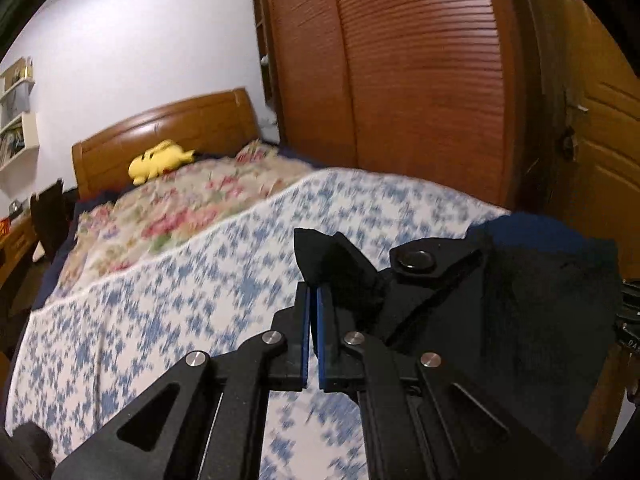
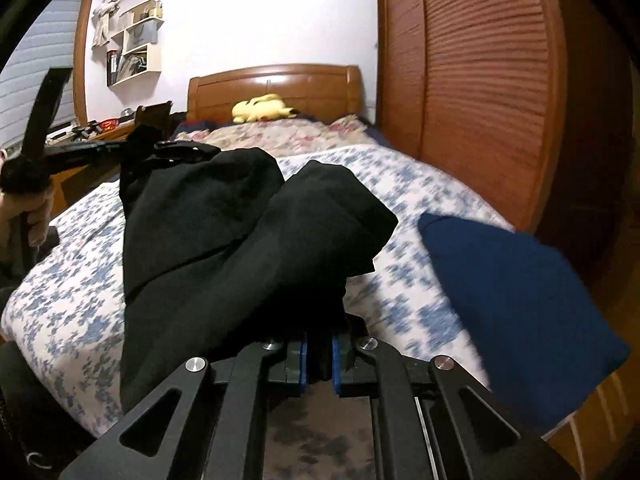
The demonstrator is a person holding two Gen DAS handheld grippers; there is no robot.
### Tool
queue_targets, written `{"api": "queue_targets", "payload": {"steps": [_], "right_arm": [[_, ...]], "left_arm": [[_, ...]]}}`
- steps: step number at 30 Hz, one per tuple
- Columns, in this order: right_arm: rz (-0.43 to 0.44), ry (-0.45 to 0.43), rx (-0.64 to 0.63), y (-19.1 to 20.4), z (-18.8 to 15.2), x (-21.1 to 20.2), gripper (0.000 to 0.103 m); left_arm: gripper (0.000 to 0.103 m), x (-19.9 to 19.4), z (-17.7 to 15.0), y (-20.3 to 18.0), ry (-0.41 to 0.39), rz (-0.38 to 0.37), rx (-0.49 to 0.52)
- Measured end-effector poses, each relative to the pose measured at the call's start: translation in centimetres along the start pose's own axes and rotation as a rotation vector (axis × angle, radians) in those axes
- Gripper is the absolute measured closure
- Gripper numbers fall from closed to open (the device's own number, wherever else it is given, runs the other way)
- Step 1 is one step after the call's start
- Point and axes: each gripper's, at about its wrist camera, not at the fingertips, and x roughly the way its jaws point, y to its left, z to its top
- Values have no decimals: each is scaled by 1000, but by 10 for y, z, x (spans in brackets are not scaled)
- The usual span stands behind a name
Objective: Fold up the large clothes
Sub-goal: 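Lift the folded coat with both tools and carry it toward the wardrobe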
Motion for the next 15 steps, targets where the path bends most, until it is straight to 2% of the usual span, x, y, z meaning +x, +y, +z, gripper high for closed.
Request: {"api": "queue_targets", "payload": {"steps": [7,11,15], "right_arm": [[-116,-85,-14,-49,31,-29,95],[-216,-131,-19,-86,45,-55,95],[-315,-130,-1,-124,43,-74,95]], "left_arm": [[100,8,64,-55,-82,-42,31],[100,27,97,-100,-108,-93,43],[100,48,118,-150,-127,-168,52]]}}
